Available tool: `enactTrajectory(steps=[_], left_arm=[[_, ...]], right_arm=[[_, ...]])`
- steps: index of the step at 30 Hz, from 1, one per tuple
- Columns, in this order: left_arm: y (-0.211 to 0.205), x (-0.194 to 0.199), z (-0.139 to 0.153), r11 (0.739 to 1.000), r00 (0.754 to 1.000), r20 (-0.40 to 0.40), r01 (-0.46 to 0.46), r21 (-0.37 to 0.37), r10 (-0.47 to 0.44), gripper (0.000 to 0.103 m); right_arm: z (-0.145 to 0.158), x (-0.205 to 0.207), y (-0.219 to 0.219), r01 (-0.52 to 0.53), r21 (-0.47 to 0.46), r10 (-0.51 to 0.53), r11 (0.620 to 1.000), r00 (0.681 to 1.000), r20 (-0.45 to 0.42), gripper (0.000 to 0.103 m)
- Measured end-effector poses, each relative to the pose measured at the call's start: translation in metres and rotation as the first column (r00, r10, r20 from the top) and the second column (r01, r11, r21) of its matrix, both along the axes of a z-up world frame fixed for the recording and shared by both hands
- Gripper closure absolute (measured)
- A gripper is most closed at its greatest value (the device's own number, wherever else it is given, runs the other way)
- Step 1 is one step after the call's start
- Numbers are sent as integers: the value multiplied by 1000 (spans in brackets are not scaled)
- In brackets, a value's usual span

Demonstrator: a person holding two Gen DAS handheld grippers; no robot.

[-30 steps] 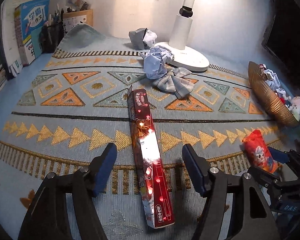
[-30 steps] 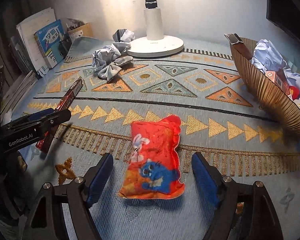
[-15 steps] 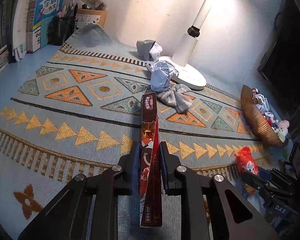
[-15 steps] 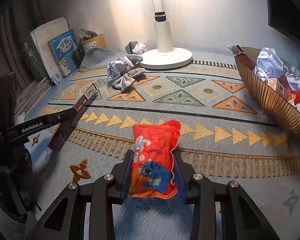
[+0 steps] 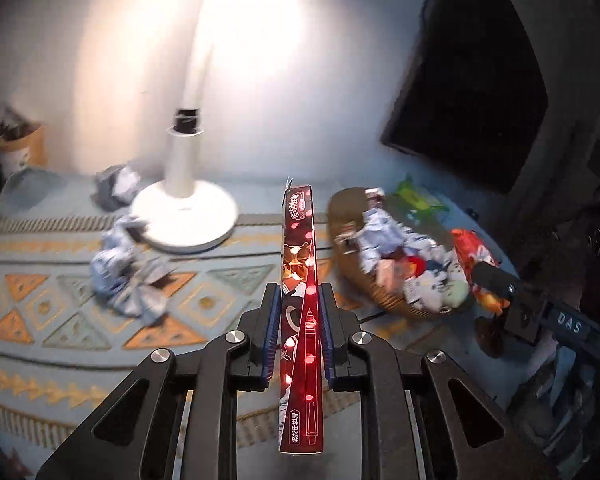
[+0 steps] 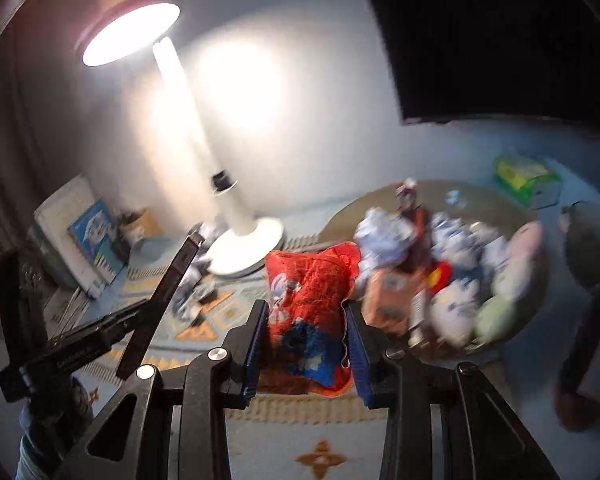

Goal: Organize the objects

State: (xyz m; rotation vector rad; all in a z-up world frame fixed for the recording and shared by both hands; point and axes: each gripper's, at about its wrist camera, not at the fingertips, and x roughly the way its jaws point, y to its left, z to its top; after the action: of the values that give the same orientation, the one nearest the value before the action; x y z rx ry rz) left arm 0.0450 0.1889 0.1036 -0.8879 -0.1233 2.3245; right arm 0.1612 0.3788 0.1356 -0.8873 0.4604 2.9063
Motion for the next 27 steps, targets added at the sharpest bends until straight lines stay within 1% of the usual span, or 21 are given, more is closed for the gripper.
enactTrajectory(steps=[2,4,5,7,8,9,10,11,13,16,18,19,20,21,22,23,24,25,27], left_arm=[[38,-5,7,999,998,-9,54,4,-54,88],[74,-14,7,995,995,0,95,12,-95,88],[90,-17,6,994,994,5,107,15,-107,88],[116,-26,3,993,993,2,114,31,-114,87],[127,-29,3,994,994,-10,106,29,-105,77],[135,-33,2,996,996,-6,91,14,-90,58],[138,-35,1,997,997,-1,75,0,-75,54],[136,-35,1,997,997,-5,72,-1,-72,54],[122,-30,1,999,998,-13,54,0,-54,54],[80,-19,2,1000,1000,-8,9,10,-9,52],[45,-12,0,998,999,10,-53,23,53,42],[26,-8,-2,996,996,14,-84,30,84,40],[6,-3,-5,993,993,15,-117,31,117,35],[-17,5,-9,987,987,11,-158,22,158,31],[-36,10,-15,979,979,9,-202,3,202,29],[-56,15,-22,969,969,12,-247,-13,247,27],[-75,18,-31,957,957,20,-289,-29,290,27],[-94,20,-41,943,943,29,-330,-45,332,27],[-125,23,-62,907,909,43,-408,-103,414,27]], right_arm=[[14,1,33,99,-12,-99,995,995,-7,67],[22,-2,64,169,-42,-169,985,986,-2,67],[25,-5,75,202,-41,-202,979,979,2,67],[28,-14,91,224,-40,-224,974,975,-3,64],[29,-23,98,210,-42,-211,977,978,-1,61],[27,-32,104,187,-50,-187,981,982,15,57],[26,-37,110,182,-56,-180,982,983,39,57],[25,-39,114,188,-57,-186,981,981,48,57],[25,-32,119,184,-70,-181,980,982,45,57],[20,-14,114,154,-112,-151,982,988,37,57],[13,-2,102,122,-125,-118,985,992,38,57],[10,4,91,98,-124,-94,987,995,37,57],[6,10,77,69,-123,-65,990,997,38,55],[2,15,64,45,-124,-40,991,998,40,47],[-3,20,48,15,-130,-10,991,999,37,40],[-8,25,32,-13,-136,17,991,1000,26,30],[-15,30,15,-41,-143,43,989,999,13,24],[-23,32,-4,-75,-140,78,987,997,10,24],[-39,31,-40,-125,-98,128,987,991,28,24]])
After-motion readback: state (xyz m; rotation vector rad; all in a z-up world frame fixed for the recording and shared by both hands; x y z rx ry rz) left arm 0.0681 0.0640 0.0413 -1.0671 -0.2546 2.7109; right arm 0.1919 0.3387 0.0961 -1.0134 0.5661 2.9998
